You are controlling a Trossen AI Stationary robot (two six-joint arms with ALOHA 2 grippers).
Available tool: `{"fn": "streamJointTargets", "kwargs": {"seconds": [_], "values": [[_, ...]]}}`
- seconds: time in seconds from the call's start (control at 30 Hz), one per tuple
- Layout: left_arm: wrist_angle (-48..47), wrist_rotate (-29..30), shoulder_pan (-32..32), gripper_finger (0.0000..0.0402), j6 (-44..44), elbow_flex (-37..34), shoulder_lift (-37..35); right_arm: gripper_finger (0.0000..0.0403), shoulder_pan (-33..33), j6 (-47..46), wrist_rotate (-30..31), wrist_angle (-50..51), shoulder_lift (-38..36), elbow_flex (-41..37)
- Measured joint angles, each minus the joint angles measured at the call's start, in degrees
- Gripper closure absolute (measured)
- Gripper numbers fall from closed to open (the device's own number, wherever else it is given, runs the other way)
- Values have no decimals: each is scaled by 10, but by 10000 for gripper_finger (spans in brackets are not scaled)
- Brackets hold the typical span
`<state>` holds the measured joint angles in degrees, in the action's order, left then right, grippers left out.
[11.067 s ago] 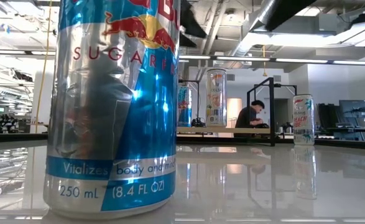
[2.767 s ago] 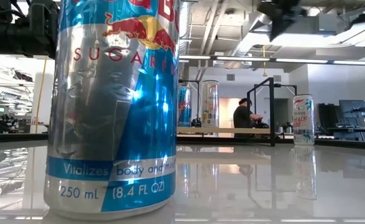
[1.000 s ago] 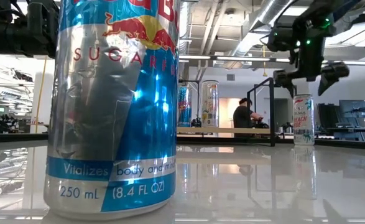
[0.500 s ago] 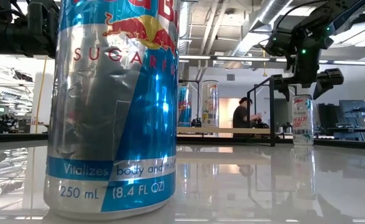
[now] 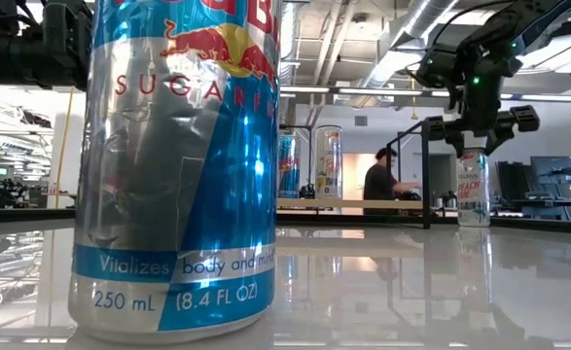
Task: Place canned beverage on shelf
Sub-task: Put the top white-pink soda can on the shelf
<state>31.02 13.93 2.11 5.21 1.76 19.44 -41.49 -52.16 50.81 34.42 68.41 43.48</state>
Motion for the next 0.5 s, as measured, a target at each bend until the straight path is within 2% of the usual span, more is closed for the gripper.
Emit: {"fn": "streamJointTargets", "kwargs": {"seconds": [0.23, 0.4, 0.5], "values": [[2, -1, 0, 9, -1, 0, 0, 170, 68, 59, 19, -2, -27, 44], [2, -1, 0, 9, -1, 0, 0, 170, 147, 138, 114, -24, -40, 116], [5, -1, 0, 9, -1, 0, 0, 170, 190, 246, 173, -82, -36, 158]]}}
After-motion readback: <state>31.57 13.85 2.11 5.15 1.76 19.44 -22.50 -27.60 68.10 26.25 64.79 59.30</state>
